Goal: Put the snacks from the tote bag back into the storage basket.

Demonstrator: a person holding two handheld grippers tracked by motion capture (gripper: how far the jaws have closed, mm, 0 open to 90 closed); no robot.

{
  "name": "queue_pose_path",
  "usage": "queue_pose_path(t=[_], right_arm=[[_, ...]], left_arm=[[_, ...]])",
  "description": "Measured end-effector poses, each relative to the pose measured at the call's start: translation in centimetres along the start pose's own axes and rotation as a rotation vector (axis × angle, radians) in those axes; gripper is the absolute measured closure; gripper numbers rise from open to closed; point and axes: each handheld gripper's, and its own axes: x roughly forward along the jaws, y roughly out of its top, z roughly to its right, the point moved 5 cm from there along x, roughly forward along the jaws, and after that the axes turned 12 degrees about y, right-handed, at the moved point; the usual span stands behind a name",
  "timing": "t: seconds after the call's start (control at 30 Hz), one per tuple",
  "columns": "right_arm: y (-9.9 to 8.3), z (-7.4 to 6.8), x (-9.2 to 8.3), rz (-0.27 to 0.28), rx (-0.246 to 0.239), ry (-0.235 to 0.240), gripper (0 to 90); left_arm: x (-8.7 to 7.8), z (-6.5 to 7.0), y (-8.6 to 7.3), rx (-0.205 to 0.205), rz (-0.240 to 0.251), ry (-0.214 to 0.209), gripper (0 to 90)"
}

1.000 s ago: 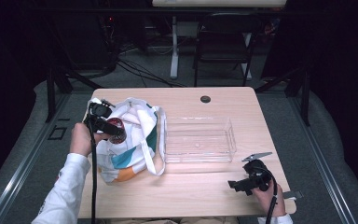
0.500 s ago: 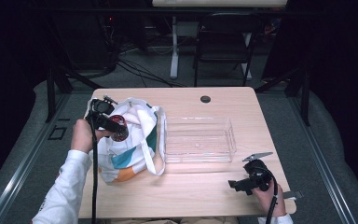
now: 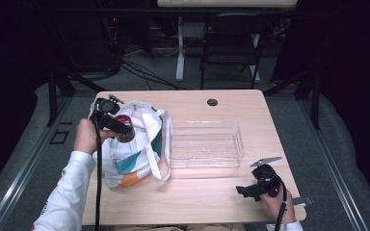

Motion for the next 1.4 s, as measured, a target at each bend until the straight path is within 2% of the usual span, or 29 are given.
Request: queue_pose_path(t=[0.67, 1.4], right_arm=[[0.0, 0.0, 0.0, 0.004, -0.002, -0.003, 2.0], [0.0, 0.0, 0.0, 0.003, -0.003, 0.0, 2.2]], left_arm=[[-1.7, 1.6, 3.1, 0.05, 0.035, -0.002, 26.0], [-2.4, 3.8, 6.0, 0.103, 0.056, -0.019, 26.1]])
